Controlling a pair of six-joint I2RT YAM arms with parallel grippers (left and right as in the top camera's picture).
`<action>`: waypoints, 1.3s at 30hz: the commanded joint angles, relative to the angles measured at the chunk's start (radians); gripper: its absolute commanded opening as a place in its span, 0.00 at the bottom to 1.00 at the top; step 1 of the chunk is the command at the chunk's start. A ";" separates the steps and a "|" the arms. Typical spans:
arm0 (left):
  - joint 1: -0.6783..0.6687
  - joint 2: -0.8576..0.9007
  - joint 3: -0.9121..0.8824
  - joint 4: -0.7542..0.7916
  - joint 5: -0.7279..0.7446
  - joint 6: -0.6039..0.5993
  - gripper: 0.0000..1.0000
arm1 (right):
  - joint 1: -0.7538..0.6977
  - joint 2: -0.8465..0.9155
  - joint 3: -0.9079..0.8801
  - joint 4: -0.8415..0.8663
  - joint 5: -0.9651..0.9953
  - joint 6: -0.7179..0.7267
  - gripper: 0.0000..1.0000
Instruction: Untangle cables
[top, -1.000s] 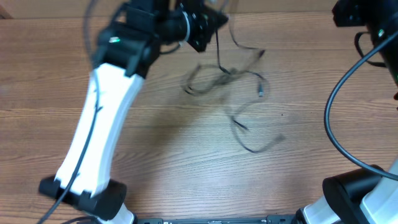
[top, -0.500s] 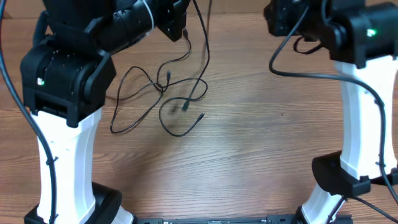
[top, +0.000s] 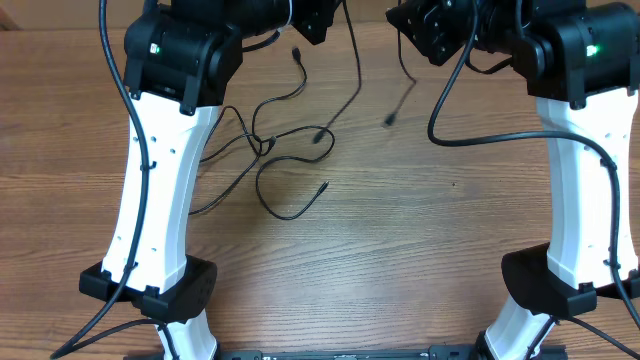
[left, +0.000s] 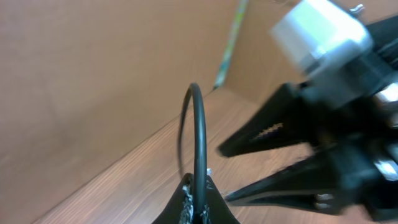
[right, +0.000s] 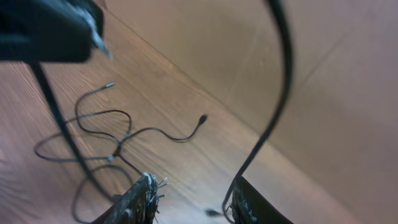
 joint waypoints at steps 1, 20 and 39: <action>0.036 -0.032 0.015 0.037 0.209 -0.063 0.04 | -0.002 -0.035 0.020 0.031 -0.022 -0.158 0.37; 0.134 -0.032 0.015 0.063 0.484 -0.141 0.04 | 0.019 0.064 0.020 0.143 -0.123 -0.164 0.17; 0.099 -0.034 0.015 -0.220 -0.483 0.039 1.00 | -0.120 0.063 0.020 0.279 0.061 0.126 0.04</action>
